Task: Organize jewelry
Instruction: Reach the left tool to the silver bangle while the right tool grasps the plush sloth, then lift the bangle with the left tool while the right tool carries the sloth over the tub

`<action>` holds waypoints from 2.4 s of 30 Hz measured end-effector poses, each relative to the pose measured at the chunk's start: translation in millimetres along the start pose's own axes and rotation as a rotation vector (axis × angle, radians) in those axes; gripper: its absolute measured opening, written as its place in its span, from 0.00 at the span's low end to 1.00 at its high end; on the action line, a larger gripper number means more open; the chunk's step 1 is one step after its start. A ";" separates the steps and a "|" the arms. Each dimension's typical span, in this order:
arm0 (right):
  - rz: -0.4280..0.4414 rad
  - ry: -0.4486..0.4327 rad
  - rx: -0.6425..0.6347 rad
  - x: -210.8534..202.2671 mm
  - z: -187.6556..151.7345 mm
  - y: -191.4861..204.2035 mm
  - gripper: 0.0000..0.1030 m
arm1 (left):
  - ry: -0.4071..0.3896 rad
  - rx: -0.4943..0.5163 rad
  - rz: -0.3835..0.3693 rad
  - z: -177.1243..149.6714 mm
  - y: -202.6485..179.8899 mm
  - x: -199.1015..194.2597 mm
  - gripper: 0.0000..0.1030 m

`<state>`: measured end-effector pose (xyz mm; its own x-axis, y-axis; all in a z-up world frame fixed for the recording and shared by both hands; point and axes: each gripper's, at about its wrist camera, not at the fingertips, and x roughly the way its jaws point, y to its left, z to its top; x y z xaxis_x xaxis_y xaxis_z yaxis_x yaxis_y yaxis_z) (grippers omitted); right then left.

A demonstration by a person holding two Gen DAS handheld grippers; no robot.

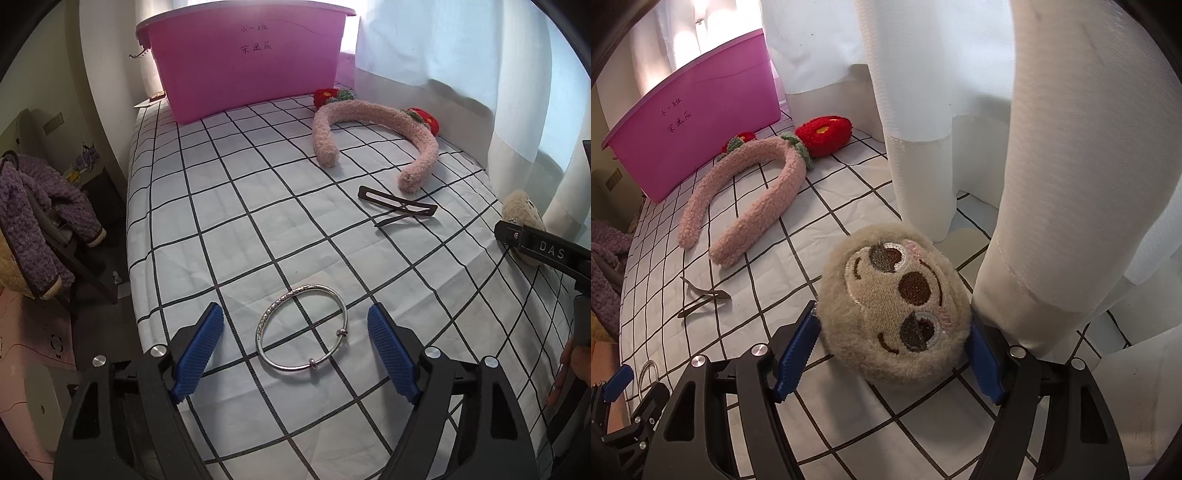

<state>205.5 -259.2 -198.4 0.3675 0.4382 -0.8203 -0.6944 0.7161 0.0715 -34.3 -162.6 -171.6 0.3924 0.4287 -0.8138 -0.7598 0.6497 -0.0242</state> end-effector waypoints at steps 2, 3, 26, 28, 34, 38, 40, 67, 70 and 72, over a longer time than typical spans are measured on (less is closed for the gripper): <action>-0.004 -0.002 -0.017 -0.7 -0.9 2.9 0.68 | -0.003 0.005 -0.010 -0.2 -1.2 -0.8 0.65; -0.005 -0.007 -0.025 -1.1 -0.9 4.5 0.63 | -0.004 0.005 -0.013 -0.2 -0.8 -1.3 0.60; 0.135 -0.078 -0.017 -67.9 -5.9 12.2 0.52 | -0.070 0.010 -0.121 31.6 19.5 -57.5 0.44; 0.141 -0.090 -0.013 -80.4 -2.3 13.0 0.52 | -0.080 0.014 -0.130 41.8 23.7 -65.8 0.44; 0.159 -0.119 -0.004 -109.5 11.9 25.1 0.52 | -0.124 0.041 -0.146 76.2 37.2 -89.0 0.44; 0.154 -0.131 0.007 -117.0 26.4 43.7 0.52 | -0.154 0.056 -0.177 102.6 49.8 -94.8 0.44; 0.149 -0.138 0.012 -118.9 34.5 57.1 0.52 | -0.170 0.073 -0.196 118.1 57.5 -94.5 0.44; 0.224 -0.307 0.029 -96.6 245.0 241.5 0.52 | -0.348 0.173 -0.257 357.0 204.7 -45.3 0.45; 0.247 -0.287 0.026 -79.1 268.4 256.3 0.52 | -0.332 0.166 -0.236 375.3 218.9 -29.2 0.45; 0.255 -0.271 0.030 -64.9 283.4 268.0 0.52 | -0.315 0.171 -0.238 387.5 224.9 -17.0 0.45</action>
<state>170.9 58.2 34.8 0.3381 0.7295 -0.5946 -0.7680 0.5790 0.2738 -10.9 219.5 61.8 0.7060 0.4078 -0.5790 -0.5422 0.8372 -0.0714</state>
